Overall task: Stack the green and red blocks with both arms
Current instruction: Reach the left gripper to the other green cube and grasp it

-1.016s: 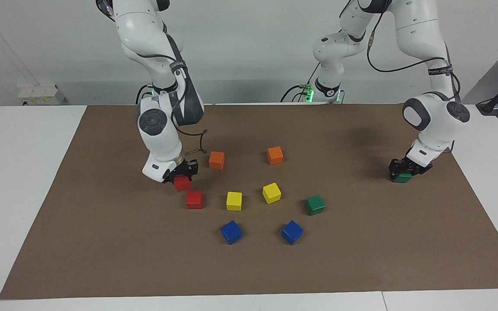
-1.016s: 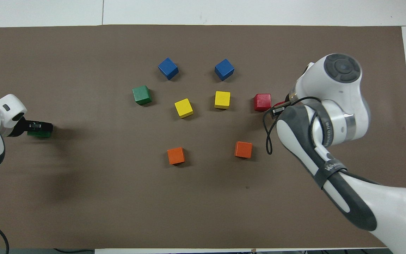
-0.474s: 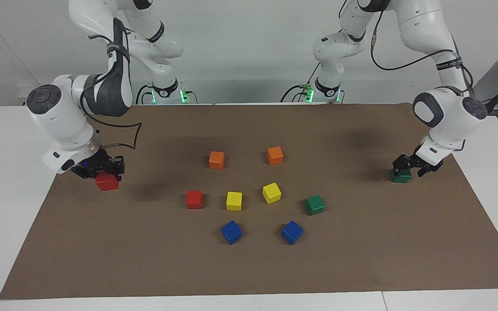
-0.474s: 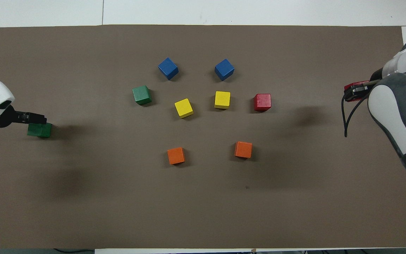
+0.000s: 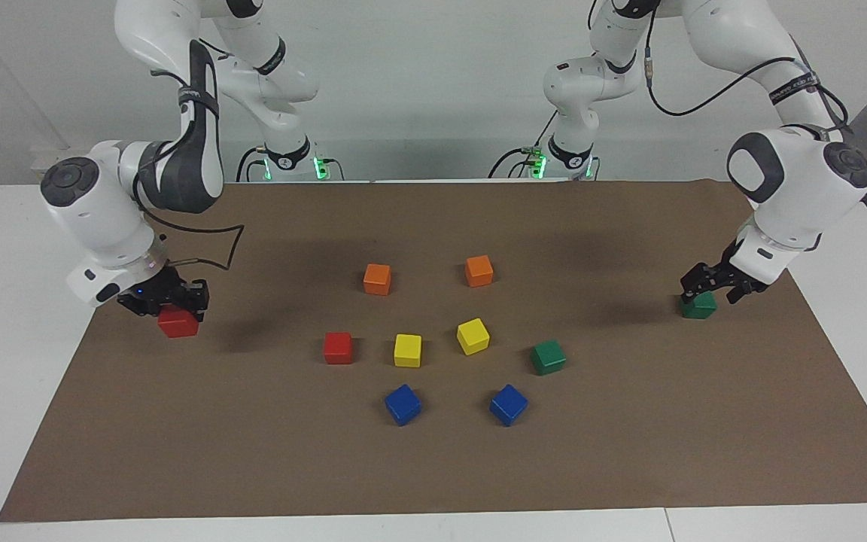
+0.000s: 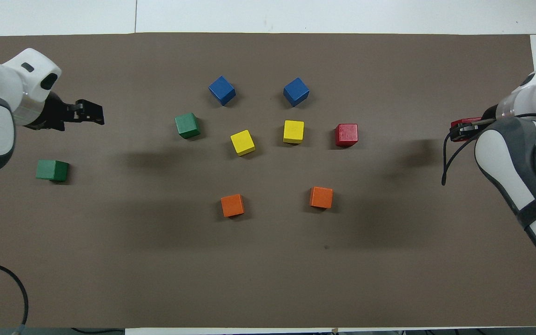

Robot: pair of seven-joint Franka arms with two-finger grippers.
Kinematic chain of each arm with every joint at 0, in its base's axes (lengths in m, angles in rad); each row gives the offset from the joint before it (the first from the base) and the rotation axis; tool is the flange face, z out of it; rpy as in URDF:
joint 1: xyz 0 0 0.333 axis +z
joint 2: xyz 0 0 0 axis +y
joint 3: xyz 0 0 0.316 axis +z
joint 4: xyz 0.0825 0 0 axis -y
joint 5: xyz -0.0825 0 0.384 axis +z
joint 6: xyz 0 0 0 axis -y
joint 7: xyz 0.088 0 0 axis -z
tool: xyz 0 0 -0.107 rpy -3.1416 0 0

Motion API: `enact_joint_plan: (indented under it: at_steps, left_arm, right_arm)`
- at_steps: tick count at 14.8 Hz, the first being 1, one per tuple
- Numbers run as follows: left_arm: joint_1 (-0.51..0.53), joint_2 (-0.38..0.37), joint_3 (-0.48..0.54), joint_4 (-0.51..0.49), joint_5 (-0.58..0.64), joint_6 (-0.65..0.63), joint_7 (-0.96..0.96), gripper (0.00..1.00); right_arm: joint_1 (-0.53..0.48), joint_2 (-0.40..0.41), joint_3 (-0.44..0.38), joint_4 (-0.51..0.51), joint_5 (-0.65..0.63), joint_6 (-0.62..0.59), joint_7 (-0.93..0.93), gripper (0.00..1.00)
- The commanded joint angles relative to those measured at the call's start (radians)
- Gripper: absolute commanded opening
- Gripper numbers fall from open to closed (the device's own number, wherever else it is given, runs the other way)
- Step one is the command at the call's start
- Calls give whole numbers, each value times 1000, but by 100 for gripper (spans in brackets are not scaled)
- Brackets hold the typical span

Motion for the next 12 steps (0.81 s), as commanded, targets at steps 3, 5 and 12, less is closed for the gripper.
enact_joint_plan:
  at_steps: [3,5,12]
  left_arm:
    - [-151,107,17,133,13,-36,-259,100]
    - [-195,185,19,214,28,-42,-335,100]
    - [-268,294,17,221,62,74,-473,100]
  right_arm:
    - [-11,-58,11,-110,9,62,44,0]
    - [-8,-57,10,-133,-9,70,58,0]
    - [-14,-12,11,-139,-70,127,60,0]
